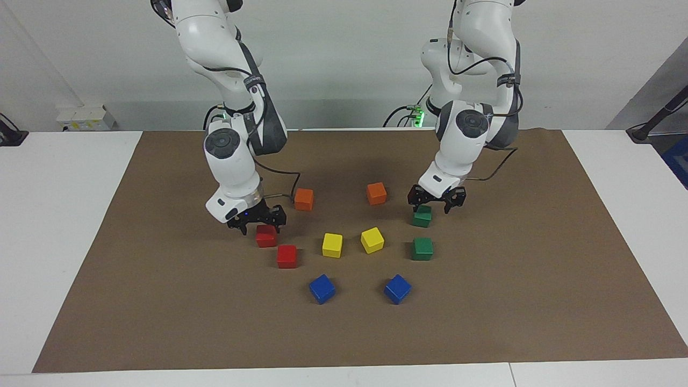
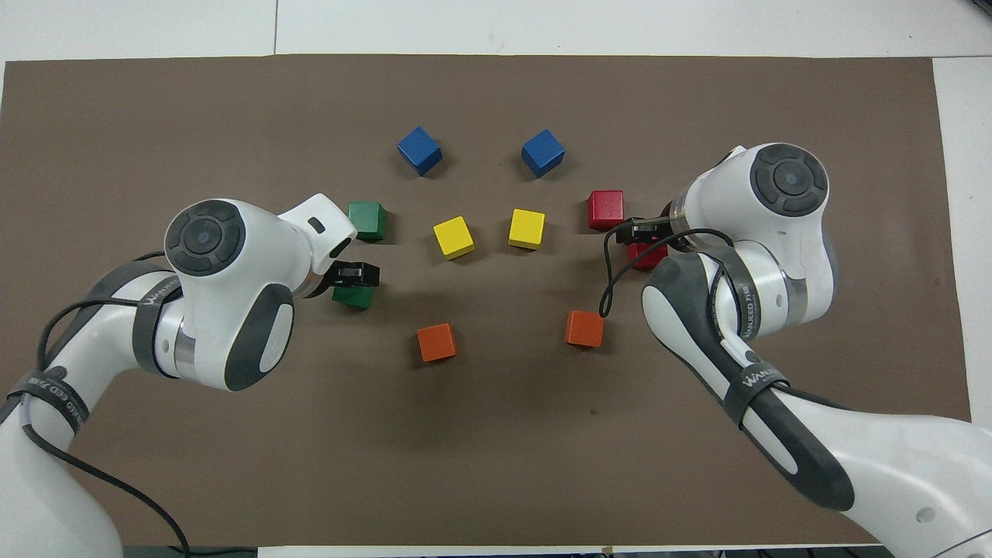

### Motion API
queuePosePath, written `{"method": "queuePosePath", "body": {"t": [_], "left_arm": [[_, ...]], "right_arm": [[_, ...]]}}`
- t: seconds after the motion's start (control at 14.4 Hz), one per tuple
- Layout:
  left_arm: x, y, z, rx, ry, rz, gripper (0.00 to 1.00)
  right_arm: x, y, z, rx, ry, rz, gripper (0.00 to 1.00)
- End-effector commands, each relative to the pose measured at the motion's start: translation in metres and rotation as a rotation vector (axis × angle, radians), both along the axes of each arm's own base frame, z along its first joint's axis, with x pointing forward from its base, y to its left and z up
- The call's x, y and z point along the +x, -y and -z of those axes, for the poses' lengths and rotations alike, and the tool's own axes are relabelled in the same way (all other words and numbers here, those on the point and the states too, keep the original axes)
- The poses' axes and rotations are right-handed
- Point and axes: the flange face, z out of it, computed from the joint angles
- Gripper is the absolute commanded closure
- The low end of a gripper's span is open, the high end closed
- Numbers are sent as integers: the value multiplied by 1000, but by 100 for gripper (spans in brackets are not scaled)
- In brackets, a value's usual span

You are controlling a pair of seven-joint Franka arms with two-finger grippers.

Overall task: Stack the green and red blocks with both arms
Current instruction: 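Grasp the green cube with the left gripper while the right gripper grasps red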

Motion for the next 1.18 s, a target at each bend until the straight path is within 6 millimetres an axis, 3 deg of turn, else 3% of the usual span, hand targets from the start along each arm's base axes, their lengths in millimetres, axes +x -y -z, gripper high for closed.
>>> {"method": "queuePosePath", "body": {"t": [0.0, 0.28, 0.35, 0.42, 0.56, 0.62, 0.69, 0.83, 0.9, 1.11], "left_arm": [[-3, 9, 20, -11, 3, -13, 0], [-2, 13, 34, -9, 2, -2, 0], [-2, 14, 36, -8, -1, 0, 0], [-2, 15, 38, -8, -2, 1, 0], [-2, 18, 46, -8, -3, 3, 0], [-1, 18, 46, -7, -2, 3, 0], [-1, 18, 46, -2, -6, 8, 18], [-3, 16, 47, 11, -22, 13, 85], [-3, 15, 46, 15, -29, 22, 100], [-1, 10, 39, 15, -29, 18, 100]], "right_arm": [[-2, -12, 16, -6, 0, 15, 0], [-9, -9, 34, -3, 11, 13, 0], [-9, -8, 33, -4, 9, 10, 6], [-8, -5, 33, -5, 8, 12, 19], [-4, 5, 30, -9, -3, 7, 94], [1, 15, 23, -13, -9, 2, 100], [10, 25, 9, -17, -22, -5, 100], [27, 51, -23, -23, -44, -35, 100], [35, 72, -36, -24, -44, -64, 100], [41, 141, -38, -24, -22, -58, 100]]}}
